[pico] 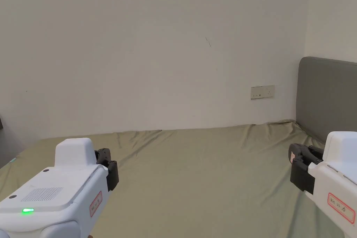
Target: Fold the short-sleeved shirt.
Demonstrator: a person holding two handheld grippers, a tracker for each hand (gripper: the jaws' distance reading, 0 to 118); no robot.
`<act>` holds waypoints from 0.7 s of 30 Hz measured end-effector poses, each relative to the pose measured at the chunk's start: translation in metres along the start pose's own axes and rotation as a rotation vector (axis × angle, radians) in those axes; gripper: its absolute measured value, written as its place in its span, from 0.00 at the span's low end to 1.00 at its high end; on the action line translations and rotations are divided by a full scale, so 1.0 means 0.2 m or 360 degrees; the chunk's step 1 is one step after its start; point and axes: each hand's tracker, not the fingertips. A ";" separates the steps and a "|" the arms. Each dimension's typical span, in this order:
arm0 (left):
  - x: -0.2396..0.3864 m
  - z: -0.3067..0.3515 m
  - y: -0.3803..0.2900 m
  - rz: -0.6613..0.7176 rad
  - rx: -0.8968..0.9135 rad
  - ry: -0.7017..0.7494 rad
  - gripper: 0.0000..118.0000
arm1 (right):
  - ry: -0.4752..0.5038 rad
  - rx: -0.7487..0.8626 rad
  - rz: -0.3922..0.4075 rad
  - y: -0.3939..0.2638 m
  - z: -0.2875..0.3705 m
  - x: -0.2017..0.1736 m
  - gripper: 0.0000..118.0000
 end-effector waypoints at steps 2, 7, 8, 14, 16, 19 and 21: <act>0.00 0.00 0.00 -0.0003 0.0000 0.0008 0.00 | 0.0002 0.0006 0.0006 0.01 0.01 0.00 0.00; 0.00 0.00 0.00 -0.0005 -0.0012 0.0006 0.00 | 0.0002 0.0011 0.0012 0.01 0.01 0.00 0.00; 0.00 0.00 0.00 -0.0013 -0.0015 0.0016 0.00 | 0.0004 0.0011 0.0012 0.01 0.01 -0.01 0.00; 0.01 0.00 0.00 -0.0012 -0.0015 0.0006 0.00 | 0.0010 0.0004 0.0015 0.01 0.00 -0.01 0.00; 0.01 0.00 0.00 -0.0013 -0.0019 0.0004 0.00 | 0.0004 0.0006 0.0010 0.01 0.00 -0.01 0.00; 0.01 -0.01 -0.01 -0.0015 -0.0020 0.0008 0.00 | -0.0004 0.0007 0.0008 0.01 -0.01 0.00 0.00; 0.01 -0.01 -0.01 -0.0010 -0.0022 0.0008 0.00 | -0.0006 0.0010 0.0001 0.01 0.00 0.00 0.01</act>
